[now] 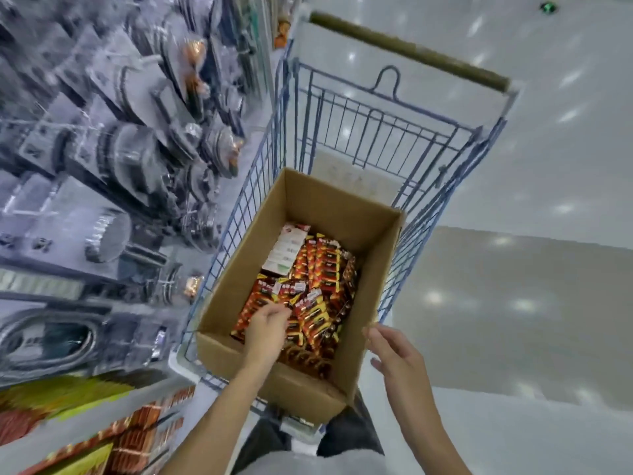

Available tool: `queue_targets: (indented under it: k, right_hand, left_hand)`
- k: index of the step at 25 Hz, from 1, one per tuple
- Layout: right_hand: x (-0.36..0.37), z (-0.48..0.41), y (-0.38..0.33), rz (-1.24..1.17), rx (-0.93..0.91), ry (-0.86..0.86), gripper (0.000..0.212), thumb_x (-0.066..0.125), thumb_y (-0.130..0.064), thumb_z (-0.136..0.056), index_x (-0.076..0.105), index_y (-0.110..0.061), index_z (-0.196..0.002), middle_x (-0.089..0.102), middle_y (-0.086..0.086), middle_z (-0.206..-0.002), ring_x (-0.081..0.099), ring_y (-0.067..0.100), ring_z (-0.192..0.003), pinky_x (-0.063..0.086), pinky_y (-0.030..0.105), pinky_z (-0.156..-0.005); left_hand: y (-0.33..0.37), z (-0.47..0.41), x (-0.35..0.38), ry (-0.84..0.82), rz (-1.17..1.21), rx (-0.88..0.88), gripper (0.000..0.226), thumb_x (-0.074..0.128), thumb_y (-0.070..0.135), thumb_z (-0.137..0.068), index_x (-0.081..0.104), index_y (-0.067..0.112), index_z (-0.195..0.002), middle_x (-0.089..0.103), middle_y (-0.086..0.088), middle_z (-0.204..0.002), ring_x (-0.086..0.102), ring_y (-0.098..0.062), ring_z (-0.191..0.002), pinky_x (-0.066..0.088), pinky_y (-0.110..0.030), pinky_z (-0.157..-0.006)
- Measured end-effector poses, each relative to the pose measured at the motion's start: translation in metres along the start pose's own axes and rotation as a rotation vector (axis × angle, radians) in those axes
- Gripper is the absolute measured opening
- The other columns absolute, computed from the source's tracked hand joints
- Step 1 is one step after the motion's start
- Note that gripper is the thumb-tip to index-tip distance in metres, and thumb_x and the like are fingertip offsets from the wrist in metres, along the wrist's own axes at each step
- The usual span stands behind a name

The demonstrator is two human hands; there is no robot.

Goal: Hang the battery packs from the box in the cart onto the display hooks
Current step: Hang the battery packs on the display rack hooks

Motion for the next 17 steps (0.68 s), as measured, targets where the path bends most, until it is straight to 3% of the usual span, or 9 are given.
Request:
queue_targets:
  k: [2, 4, 5, 7, 10, 12, 15, 17]
  right_hand:
    - [-0.002, -0.017, -0.001, 0.042, 0.028, -0.034, 0.018, 0.061, -0.036, -0.101, 0.074, -0.028, -0.111, 0.073, -0.016, -0.110, 0.065, 0.004, -0.109, 0.049, 0.020, -0.084]
    - [-0.005, -0.031, -0.005, 0.079, 0.033, -0.051, 0.018, 0.060, -0.037, -0.101, 0.074, -0.030, -0.109, 0.073, -0.020, -0.104, 0.065, 0.001, -0.106, 0.049, 0.020, -0.085]
    - [-0.006, -0.035, -0.008, 0.093, 0.036, -0.055, 0.018, 0.060, -0.038, -0.100, 0.075, -0.032, -0.108, 0.073, -0.022, -0.103, 0.065, -0.001, -0.104, 0.050, 0.020, -0.086]
    - [-0.010, -0.046, -0.014, 0.104, 0.038, -0.063, 0.017, 0.060, -0.037, -0.099, 0.075, -0.032, -0.107, 0.073, -0.023, -0.102, 0.066, -0.003, -0.103, 0.050, 0.021, -0.089]
    - [-0.014, -0.055, -0.023, 0.088, 0.045, -0.086, 0.016, 0.061, -0.033, -0.098, 0.075, -0.031, -0.105, 0.075, -0.022, -0.101, 0.067, -0.005, -0.100, 0.049, 0.021, -0.089]
    - [-0.013, -0.057, -0.028, 0.088, 0.047, -0.105, 0.017, 0.062, -0.034, -0.096, 0.076, -0.030, -0.105, 0.075, -0.022, -0.101, 0.067, -0.006, -0.100, 0.049, 0.021, -0.089]
    - [-0.010, -0.060, -0.032, 0.097, 0.070, -0.123, 0.017, 0.061, -0.033, -0.096, 0.075, -0.030, -0.105, 0.075, -0.021, -0.102, 0.067, -0.005, -0.101, 0.051, 0.021, -0.090]
    - [-0.009, -0.063, -0.032, 0.115, 0.078, -0.130, 0.017, 0.061, -0.030, -0.097, 0.076, -0.029, -0.105, 0.075, -0.020, -0.102, 0.067, -0.004, -0.101, 0.052, 0.022, -0.093]
  left_hand:
    - [-0.022, -0.036, 0.024, -0.002, -0.092, -0.122, 0.022, 0.062, 0.025, -0.101, 0.071, 0.011, -0.114, 0.073, -0.007, -0.112, 0.067, -0.025, -0.100, 0.053, -0.037, -0.087]
    - [-0.030, -0.064, 0.044, 0.005, -0.178, -0.176, 0.016, 0.062, 0.016, -0.099, 0.069, 0.007, -0.088, 0.070, -0.010, -0.092, 0.063, -0.028, -0.086, 0.045, -0.035, -0.074]
    - [-0.033, -0.078, 0.051, 0.018, -0.216, -0.195, 0.016, 0.062, 0.013, -0.098, 0.068, 0.007, -0.084, 0.070, -0.013, -0.092, 0.062, -0.029, -0.086, 0.044, -0.034, -0.074]
    - [-0.037, -0.102, 0.069, 0.015, -0.276, -0.242, 0.015, 0.069, 0.012, -0.095, 0.072, 0.003, -0.106, 0.072, -0.015, -0.116, 0.065, -0.032, -0.104, 0.050, -0.034, -0.091]
    - [-0.054, -0.117, 0.088, 0.015, -0.278, -0.386, 0.057, 0.079, 0.020, -0.092, 0.057, -0.001, -0.140, 0.060, -0.016, -0.144, 0.056, -0.035, -0.133, 0.044, -0.037, -0.112]
    - [-0.071, -0.123, 0.096, 0.047, -0.268, -0.437, 0.062, 0.077, 0.022, -0.094, 0.051, -0.002, -0.145, 0.055, -0.018, -0.149, 0.051, -0.035, -0.139, 0.039, -0.037, -0.114]
    - [-0.083, -0.117, 0.102, 0.167, -0.214, -0.495, 0.064, 0.078, 0.026, -0.093, 0.050, -0.003, -0.143, 0.056, -0.021, -0.146, 0.055, -0.037, -0.134, 0.047, -0.039, -0.106]
    - [-0.089, -0.114, 0.108, 0.258, -0.147, -0.524, 0.077, 0.079, 0.028, -0.092, 0.038, -0.002, -0.150, 0.048, -0.024, -0.150, 0.052, -0.042, -0.134, 0.048, -0.046, -0.105]
Point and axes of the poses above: each hand's wrist, its own z-axis away from the middle knuckle, its own x-axis out of the palm, y = z × x, the point moved 9 cm from there along -z, towards the middle knuckle
